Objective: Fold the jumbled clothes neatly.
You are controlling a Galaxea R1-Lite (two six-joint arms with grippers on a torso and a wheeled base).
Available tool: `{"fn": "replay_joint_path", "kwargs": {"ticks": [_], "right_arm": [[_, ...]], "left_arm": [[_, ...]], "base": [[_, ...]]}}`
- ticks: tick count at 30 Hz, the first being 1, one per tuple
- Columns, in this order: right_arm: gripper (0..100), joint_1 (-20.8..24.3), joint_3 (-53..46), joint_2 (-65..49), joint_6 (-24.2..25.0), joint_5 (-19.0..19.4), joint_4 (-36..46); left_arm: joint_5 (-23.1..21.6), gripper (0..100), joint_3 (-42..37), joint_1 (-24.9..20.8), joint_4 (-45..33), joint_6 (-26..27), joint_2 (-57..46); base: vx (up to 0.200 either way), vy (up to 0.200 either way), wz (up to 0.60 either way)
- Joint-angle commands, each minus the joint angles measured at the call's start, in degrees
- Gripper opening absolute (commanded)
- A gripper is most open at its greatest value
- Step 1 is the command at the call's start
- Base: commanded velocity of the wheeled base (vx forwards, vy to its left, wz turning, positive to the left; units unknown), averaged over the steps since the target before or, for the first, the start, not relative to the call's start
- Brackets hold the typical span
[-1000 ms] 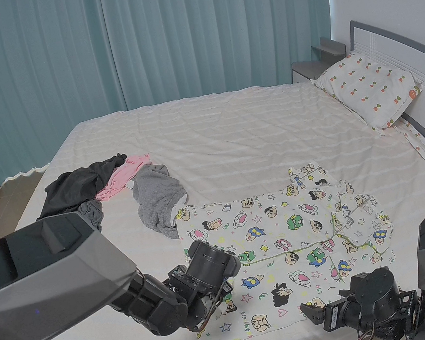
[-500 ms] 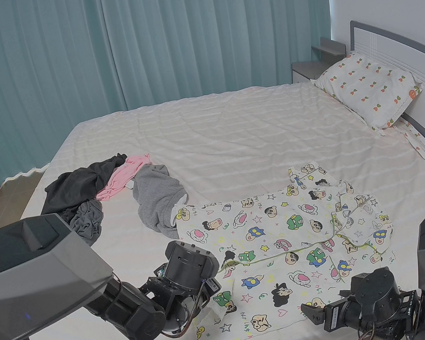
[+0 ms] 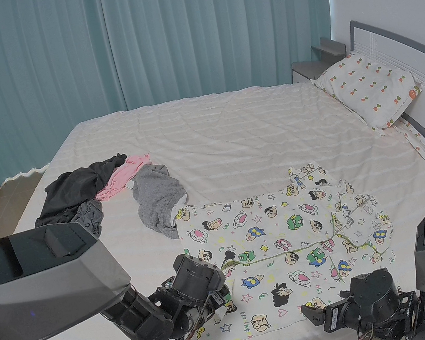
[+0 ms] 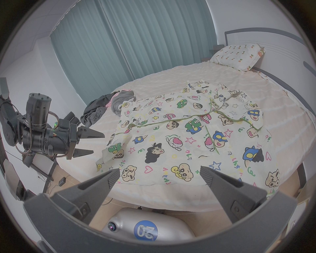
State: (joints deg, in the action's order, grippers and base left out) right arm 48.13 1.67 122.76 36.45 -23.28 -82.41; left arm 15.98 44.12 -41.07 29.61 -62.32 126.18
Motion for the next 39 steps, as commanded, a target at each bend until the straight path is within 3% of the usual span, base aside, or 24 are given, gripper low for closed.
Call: {"fn": "replay_joint_path", "kwargs": {"ticks": [1,8,23,26,27,35,39], "right_arm": [[100,0.04,0.0,0.2,0.11,-0.01,-0.03],[100,0.04,-0.53,0.2,0.11,-0.01,-0.12],[100,-0.05,-1.58,1.52,0.02,-0.09,-4.6],[100,-0.05,-1.58,1.43,0.02,-0.18,-4.6],[100,-0.05,-1.58,1.43,0.11,-0.18,-4.6],[100,0.12,-1.58,1.25,0.11,-0.36,-4.52],[100,0.3,-1.58,1.34,0.11,-0.27,-4.52]], "left_arm": [[0.01,100,2.82,-1.38,1.24,-3.25,3.1],[0.37,100,4.05,-3.58,2.91,-3.6,6.44],[0.89,100,5.28,-3.93,6.69,-3.34,8.73],[3.79,100,4.75,-3.84,10.12,-3.16,9.69],[4.06,0,4.49,-3.84,10.91,-3.07,9.87],[10.12,0,-0.44,-1.64,11.7,2.38,9.78],[10.47,0,-2.02,-1.21,14.69,4.05,7.67]], "base": [[0.0,0.0,0.0],[0.0,0.0,0.0],[0.0,0.0,0.0],[0.0,0.0,0.0],[0.0,0.0,0.0],[0.0,0.0,0.0],[0.0,0.0,0.0]]}}
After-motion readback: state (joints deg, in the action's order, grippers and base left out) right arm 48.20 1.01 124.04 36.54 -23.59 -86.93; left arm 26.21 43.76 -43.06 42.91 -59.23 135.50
